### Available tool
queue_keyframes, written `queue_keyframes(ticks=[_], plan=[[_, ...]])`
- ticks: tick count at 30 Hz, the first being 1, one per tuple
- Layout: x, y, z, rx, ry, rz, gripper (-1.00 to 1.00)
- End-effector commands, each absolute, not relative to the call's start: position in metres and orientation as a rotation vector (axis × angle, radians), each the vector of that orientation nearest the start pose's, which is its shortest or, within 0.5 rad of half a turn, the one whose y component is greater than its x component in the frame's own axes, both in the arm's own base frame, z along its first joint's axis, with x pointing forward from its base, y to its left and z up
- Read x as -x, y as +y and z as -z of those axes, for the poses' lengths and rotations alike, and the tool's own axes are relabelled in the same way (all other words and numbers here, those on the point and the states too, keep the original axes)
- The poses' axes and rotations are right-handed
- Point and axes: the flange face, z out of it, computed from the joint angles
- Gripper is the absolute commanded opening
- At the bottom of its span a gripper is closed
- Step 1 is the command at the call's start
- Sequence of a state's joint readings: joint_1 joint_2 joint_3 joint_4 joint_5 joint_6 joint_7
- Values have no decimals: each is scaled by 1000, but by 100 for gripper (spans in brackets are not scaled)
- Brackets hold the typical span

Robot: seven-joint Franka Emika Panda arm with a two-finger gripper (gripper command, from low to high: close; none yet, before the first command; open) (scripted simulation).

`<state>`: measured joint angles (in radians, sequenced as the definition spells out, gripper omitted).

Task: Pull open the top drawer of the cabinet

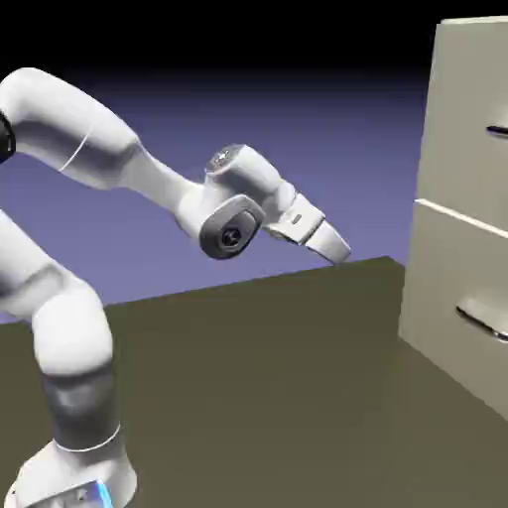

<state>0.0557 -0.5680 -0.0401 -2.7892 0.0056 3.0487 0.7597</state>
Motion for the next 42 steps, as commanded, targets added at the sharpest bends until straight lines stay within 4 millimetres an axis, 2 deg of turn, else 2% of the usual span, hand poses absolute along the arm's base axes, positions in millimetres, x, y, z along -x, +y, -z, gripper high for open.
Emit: queue_keyframes(ticks=[1, 11, 20, 29, 42], plan=[[-397, 5, -478, 2382, 969, 1051, 0], [-431, -7, -551, 1955, 1078, 1009, 0], [-467, -32, -590, 1623, 1188, 904, 0], [-511, -58, -604, 1336, 1300, 788, 0], [-578, -80, -598, 988, 1437, 663, 0]])
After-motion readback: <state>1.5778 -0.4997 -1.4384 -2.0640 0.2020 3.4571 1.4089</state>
